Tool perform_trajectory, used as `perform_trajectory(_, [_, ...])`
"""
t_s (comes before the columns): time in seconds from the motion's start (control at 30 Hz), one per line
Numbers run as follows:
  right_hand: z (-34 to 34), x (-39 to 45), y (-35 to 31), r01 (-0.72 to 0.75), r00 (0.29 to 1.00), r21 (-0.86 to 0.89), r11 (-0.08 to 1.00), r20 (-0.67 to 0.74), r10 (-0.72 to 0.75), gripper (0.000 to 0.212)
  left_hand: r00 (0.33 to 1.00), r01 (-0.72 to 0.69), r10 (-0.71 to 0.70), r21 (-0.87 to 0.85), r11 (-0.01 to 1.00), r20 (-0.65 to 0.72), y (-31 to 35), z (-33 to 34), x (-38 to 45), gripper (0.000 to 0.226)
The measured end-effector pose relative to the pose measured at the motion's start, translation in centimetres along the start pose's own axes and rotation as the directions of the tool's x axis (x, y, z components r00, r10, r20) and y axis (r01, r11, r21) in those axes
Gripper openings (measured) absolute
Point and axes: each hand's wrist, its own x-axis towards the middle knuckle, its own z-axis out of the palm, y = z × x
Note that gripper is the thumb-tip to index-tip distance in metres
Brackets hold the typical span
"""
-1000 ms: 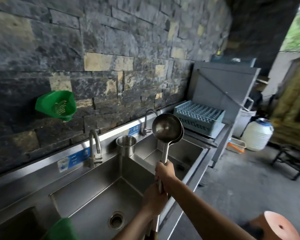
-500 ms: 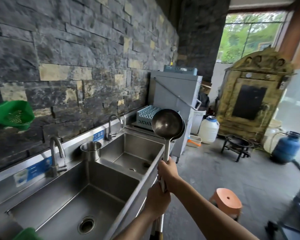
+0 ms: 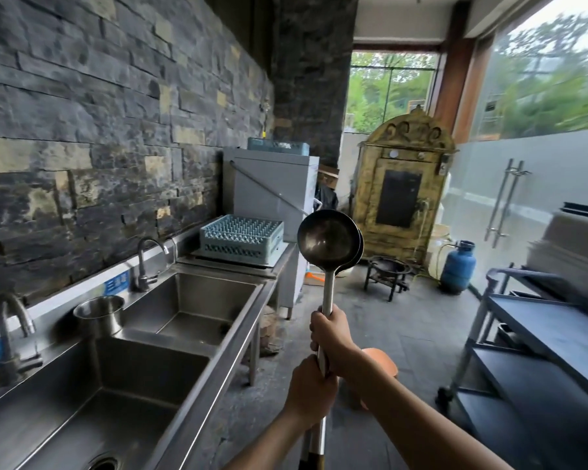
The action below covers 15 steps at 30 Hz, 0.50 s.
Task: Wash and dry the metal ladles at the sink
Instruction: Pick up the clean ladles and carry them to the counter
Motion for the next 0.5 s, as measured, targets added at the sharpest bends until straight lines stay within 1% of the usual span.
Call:
perform_trajectory(0.2, [-5.2,-1.5,-0.5,-0.001,0.997,0.017,1.000,-0.076,0.002,0.015,0.995,-0.055,0.054,0.021,0.998,0.084,3.3,3.3,-1.7,0.030])
perform_trajectory(0.3, [-8.0,-2.1,-0.7,0.012,0.993,0.008,1.000,-0.118,-0.011,0.015,0.984,-0.115,0.108,0.042,0.992,0.143,5.4,5.0,-2.6,0.027])
perform_trajectory(0.43, [-11.9,-2.8,-0.8,0.012,0.984,0.013,1.000,-0.175,-0.010,0.014,0.977,-0.108,0.105,0.004,0.994,0.186,7.3,7.8,-3.5,0.029])
perform_trajectory(0.5, [-13.8,-3.1,-0.8,0.015,0.977,0.004,1.000,-0.214,-0.014,0.013,0.971,-0.118,0.119,-0.015,0.993,0.209,8.0,9.5,-3.8,0.025])
